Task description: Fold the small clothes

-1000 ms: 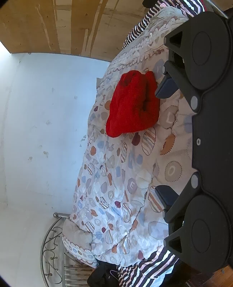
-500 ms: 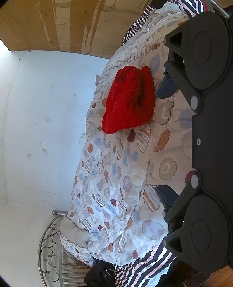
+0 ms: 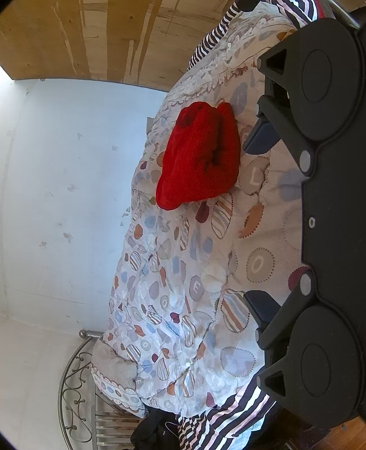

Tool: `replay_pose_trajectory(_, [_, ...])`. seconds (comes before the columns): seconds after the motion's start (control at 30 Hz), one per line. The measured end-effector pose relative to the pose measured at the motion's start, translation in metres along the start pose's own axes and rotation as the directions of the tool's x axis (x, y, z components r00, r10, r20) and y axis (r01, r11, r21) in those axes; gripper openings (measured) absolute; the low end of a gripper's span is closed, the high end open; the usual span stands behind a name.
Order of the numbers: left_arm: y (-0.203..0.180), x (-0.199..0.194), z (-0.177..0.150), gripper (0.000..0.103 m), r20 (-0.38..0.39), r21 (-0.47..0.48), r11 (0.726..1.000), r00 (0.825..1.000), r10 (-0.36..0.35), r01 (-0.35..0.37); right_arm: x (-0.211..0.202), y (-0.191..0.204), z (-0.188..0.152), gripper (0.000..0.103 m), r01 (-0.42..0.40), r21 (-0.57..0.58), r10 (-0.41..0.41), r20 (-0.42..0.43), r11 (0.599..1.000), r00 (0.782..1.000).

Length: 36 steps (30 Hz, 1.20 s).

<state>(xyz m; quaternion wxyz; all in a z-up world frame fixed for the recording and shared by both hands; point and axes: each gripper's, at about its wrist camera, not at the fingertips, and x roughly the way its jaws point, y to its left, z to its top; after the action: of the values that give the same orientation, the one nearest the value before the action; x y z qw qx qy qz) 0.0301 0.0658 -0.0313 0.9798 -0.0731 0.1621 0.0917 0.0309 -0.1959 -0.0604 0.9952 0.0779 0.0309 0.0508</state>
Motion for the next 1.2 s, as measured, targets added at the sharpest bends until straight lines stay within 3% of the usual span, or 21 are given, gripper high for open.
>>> replay_pose_trajectory(1.2, [-0.0005, 0.0008, -0.0007, 0.102, -0.003, 0.001, 1.0, 1.0, 0.002, -0.002, 0.0, -0.0016, -0.002, 0.103, 0.004, 0.004, -0.004, -0.005, 1.0, 1.0])
